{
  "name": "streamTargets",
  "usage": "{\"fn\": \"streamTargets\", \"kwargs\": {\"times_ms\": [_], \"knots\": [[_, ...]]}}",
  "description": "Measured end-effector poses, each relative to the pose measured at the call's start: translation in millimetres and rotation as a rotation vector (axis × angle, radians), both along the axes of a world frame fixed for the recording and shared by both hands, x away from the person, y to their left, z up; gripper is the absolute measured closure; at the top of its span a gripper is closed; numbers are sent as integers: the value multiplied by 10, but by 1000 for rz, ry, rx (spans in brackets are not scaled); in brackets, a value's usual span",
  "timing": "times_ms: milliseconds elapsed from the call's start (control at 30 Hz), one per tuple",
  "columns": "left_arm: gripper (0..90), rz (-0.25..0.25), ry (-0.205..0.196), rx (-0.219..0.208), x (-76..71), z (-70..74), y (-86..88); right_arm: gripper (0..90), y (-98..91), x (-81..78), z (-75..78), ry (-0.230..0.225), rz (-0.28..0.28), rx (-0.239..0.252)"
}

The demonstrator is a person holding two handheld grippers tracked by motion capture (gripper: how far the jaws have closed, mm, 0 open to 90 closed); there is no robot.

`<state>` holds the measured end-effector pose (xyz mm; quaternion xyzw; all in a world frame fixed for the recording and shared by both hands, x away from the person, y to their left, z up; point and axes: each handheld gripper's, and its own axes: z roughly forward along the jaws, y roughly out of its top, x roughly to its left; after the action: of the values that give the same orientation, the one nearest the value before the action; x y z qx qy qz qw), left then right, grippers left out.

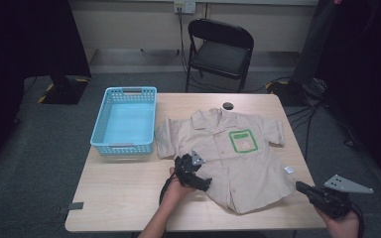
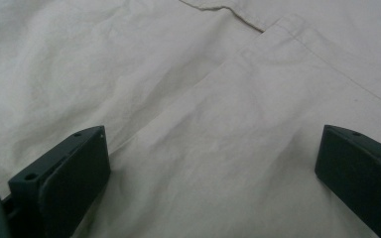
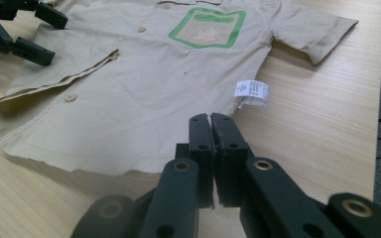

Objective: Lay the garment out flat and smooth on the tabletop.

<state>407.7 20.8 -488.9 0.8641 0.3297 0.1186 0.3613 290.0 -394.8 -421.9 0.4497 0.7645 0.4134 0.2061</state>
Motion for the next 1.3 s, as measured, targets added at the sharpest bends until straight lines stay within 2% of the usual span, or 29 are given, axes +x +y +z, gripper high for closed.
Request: {"fn": "streamTargets", "kwargs": {"times_ms": [200, 233, 400, 433, 533, 667, 833, 967, 1067, 1233, 1300], "knots": [[0, 0, 0, 0, 0, 0, 0, 783, -62, -60, 55, -18, -17, 13], [0, -1, 0, 0, 0, 1, 0, 739, -66, -56, 61, -20, -17, 16], [0, -2, 0, 0, -1, 1, 1, 636, -24, 60, 51, -8, -19, 16], [0, -3, 0, 0, -1, 0, 1, 589, -10, 96, 43, -10, -16, 15], [0, -3, 0, 1, -1, 1, 2, 542, 43, 222, 20, -3, -12, 14], [0, -3, 0, 0, -2, 1, 1, 417, 133, 440, -25, 11, -1, 14], [0, -3, 0, 0, -1, 1, 2, 289, 310, 710, -83, 2, 26, 16], [0, -4, 1, 0, -1, 1, 2, 202, 463, 875, -157, 14, 60, -7], [0, -4, 0, 0, -2, 0, 3, 109, 515, 989, -232, 25, 51, -24], [0, -4, 0, 0, -2, 0, 3, 77, 555, 1146, -335, 48, 51, -27], [0, -4, 0, 0, -2, 0, 3, 74, 580, 1201, -361, 41, 59, -31]]}}
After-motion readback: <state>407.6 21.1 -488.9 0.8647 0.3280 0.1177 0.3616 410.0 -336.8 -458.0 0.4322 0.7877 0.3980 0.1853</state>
